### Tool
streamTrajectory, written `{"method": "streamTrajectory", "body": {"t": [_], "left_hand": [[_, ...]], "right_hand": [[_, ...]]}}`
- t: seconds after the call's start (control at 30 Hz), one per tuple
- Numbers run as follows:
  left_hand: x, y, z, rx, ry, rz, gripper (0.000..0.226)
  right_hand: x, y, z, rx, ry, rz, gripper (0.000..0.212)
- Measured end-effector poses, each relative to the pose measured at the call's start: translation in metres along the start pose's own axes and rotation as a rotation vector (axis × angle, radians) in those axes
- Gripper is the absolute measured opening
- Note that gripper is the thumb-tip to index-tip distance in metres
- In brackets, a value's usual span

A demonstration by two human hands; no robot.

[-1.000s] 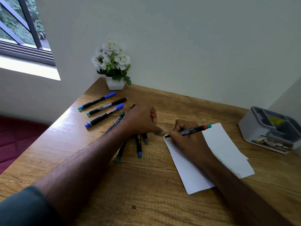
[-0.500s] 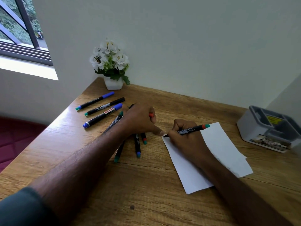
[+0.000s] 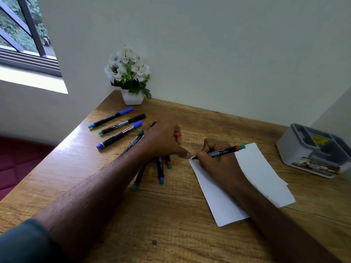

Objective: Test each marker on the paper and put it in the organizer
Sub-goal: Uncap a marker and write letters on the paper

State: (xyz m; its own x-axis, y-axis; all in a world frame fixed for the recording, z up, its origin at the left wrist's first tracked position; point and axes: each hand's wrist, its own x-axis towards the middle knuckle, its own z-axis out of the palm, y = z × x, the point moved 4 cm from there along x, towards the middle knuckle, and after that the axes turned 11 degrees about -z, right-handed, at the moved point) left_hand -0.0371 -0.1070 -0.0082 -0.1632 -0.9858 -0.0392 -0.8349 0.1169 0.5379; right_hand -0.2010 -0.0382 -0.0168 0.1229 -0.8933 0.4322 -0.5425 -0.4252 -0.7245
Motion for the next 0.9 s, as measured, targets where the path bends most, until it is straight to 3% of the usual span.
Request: {"method": "streamTrajectory", "body": {"t": [0.9], "left_hand": [[0.0027, -0.0026, 0.0035, -0.037, -0.033, 0.012, 0.043]], "right_hand": [[-0.0004, -0.0019, -0.0028, -0.005, 0.03, 0.036, 0.033]]}}
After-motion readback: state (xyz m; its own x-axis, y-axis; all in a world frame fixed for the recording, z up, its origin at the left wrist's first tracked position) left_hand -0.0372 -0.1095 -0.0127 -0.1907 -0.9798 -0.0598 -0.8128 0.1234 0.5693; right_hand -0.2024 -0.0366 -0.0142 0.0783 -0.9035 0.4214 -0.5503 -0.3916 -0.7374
